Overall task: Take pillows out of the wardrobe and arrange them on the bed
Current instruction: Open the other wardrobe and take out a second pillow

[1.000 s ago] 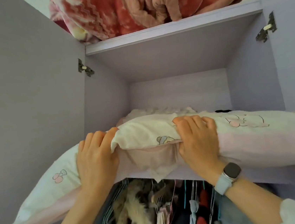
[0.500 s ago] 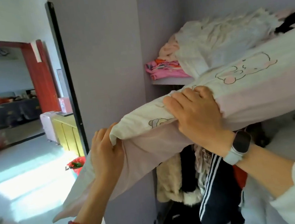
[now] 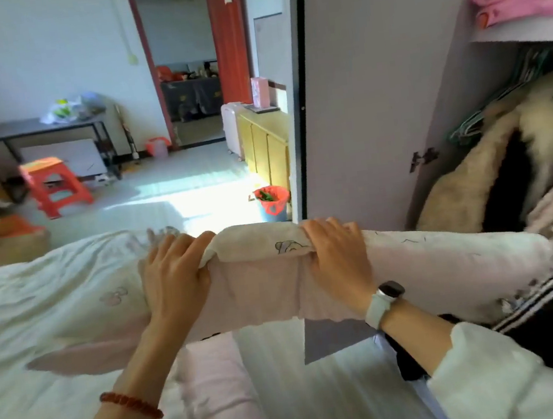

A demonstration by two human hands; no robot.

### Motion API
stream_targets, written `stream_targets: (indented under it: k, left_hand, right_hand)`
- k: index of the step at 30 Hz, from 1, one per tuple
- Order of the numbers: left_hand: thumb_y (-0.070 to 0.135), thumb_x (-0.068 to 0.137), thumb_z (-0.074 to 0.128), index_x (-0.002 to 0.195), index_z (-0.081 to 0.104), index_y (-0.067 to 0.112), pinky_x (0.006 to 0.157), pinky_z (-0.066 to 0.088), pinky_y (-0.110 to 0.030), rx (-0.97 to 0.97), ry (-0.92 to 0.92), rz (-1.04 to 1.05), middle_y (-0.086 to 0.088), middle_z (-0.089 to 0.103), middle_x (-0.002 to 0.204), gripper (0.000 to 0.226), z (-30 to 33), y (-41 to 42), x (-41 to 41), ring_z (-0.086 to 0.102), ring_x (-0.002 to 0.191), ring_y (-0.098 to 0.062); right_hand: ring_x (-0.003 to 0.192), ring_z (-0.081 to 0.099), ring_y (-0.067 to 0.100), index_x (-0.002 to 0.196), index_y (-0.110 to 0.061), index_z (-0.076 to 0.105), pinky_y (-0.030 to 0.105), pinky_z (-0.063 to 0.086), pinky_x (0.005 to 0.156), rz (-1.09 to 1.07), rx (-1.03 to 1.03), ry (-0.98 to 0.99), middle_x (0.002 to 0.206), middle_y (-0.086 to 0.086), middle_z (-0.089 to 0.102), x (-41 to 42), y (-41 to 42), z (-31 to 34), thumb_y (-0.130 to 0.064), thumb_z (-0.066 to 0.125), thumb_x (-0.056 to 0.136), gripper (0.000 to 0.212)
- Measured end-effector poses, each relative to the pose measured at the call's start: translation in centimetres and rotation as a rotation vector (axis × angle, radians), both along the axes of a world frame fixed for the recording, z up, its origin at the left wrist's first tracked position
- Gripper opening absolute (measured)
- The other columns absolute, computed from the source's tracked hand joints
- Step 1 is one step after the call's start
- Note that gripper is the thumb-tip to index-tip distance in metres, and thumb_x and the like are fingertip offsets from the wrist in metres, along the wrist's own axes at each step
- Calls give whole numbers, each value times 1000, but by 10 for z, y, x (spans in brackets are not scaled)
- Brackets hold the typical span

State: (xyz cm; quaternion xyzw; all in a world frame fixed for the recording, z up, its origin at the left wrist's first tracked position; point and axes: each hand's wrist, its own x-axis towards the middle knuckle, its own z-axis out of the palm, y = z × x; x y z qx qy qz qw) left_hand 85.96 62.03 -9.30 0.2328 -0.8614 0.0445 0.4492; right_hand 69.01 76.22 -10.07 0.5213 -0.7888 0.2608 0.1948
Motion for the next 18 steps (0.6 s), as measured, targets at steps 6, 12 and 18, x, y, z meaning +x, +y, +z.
stream_targets:
  k: [6, 12, 18]
  left_hand:
    - [12, 72, 45, 87, 70, 12, 61, 32, -39, -12, -115, 396, -10, 65, 68, 29, -36, -22, 121, 56, 70, -33]
    - [33, 78, 58, 131, 42, 28, 104, 20, -51, 679, -794, 780, -8, 38, 142, 55, -111, -8, 171, 27, 131, -29]
    - [42, 89, 47, 141, 20, 25, 108, 11, -57, 830, -712, 599, -9, 16, 152, 61, -152, -20, 94, 11, 138, -29]
  right_hand:
    - [82, 62, 29, 97, -10, 61, 43, 47, 73, 330, -34, -97, 87, 9, 68, 82, -88, -50, 0, 61, 65, 34]
    - [124, 43, 27, 131, -15, 43, 39, 31, 104, 742, 776, -410, 137, 9, 48, 115, -109, -132, -18, 48, 91, 41]
    - [126, 41, 29, 135, -17, 35, 38, 30, 104, 574, 763, -492, 140, 10, 43, 60, -107, -143, -26, 43, 94, 42]
